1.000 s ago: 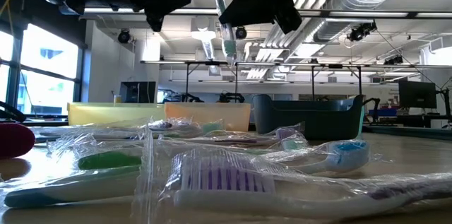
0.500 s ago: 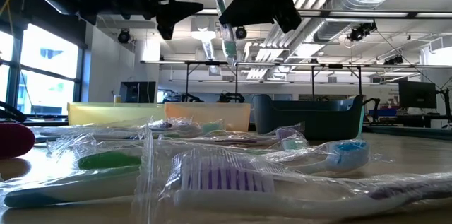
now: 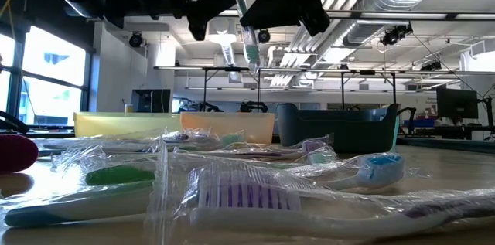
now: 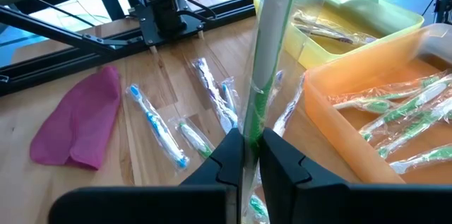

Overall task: Pick & Place Toothbrushes
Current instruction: Put the green toothbrush into the orange bin

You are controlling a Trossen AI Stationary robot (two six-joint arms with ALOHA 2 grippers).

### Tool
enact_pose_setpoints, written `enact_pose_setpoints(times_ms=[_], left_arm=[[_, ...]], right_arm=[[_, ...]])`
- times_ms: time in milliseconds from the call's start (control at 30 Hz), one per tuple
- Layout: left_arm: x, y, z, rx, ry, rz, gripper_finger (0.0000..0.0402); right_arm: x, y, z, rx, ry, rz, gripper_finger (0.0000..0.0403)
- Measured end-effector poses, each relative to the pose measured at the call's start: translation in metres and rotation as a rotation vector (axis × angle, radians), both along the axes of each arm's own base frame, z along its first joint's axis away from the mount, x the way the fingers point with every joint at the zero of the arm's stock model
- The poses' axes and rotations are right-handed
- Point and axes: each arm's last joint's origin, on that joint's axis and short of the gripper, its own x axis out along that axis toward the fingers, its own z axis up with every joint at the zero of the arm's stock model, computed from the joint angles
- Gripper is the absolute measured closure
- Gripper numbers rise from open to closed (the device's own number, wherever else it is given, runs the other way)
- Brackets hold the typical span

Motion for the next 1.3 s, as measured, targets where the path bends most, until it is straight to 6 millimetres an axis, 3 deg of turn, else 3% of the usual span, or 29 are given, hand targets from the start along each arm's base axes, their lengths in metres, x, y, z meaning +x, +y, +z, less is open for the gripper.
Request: enact_pose_setpoints(times_ms=[233,500,1300], left_arm=[[0.005,-0.002,0.001,0.003,0.001,-0.032,0.0230],[0.007,-0.019,0.001,0.082,-0.021,-0.017,0.0230],[0.016,-0.018,-0.010,0.064,-0.012,0.035,0.0230]], right_arm=[[0.000,-0.001,0.000,0.000,0.002,-0.001,0.0383],[0.001,-0.005,0.000,0.004,0.004,-0.008,0.0383],[0.001,-0.005,0.000,0.016,0.003,0.005,0.0383]])
